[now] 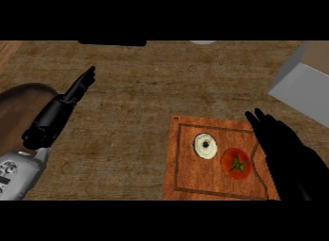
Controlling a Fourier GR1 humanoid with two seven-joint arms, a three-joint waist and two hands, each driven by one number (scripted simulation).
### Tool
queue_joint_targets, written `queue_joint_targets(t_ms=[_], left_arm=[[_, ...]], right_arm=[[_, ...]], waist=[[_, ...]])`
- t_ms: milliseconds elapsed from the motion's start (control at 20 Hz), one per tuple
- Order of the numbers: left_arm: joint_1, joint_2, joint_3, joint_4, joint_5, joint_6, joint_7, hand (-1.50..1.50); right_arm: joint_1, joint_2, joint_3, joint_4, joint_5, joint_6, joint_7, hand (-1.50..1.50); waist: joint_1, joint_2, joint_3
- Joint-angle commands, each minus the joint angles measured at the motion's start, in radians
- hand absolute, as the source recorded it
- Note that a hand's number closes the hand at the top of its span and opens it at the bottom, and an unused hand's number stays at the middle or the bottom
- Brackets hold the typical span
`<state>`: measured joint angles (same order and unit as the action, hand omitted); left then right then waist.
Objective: Pick the cupcake from the cutting board and place it in the cardboard box
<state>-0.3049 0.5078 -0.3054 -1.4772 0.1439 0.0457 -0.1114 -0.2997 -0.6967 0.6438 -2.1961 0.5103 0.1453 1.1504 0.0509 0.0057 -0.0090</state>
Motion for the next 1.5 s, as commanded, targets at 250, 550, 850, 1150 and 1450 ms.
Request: queue_joint_targets(t_ms=[250,550,850,1150,1450], left_arm=[[0.009,-0.009,0.013,0.015,0.002,-0.015,-0.015,0.00],[0.031,-0.003,0.029,-0.015,0.000,-0.007,0.005,0.00],[0.050,0.003,0.040,-0.010,-0.013,-0.013,-0.012,0.00],[0.050,0.021,0.073,-0.056,0.012,-0.031,0.038,0.00],[0.069,-0.005,0.075,-0.001,-0.009,-0.040,-0.023,0.00]], right_arm=[[-0.209,0.266,0.080,0.220,-0.039,0.159,0.335,-1.50],[-0.244,0.416,0.108,0.399,0.044,0.132,0.336,-1.50],[-0.294,0.509,0.091,0.506,0.109,0.185,0.336,-1.50],[-0.265,0.512,0.079,0.580,0.148,0.203,0.305,-1.50],[-0.268,0.586,0.060,0.640,0.197,0.225,0.306,-1.50]], waist=[[-0.009,-0.005,0.002],[-0.024,-0.012,0.004],[-0.040,-0.014,0.005],[-0.044,-0.013,0.008],[-0.056,-0.009,0.007]])
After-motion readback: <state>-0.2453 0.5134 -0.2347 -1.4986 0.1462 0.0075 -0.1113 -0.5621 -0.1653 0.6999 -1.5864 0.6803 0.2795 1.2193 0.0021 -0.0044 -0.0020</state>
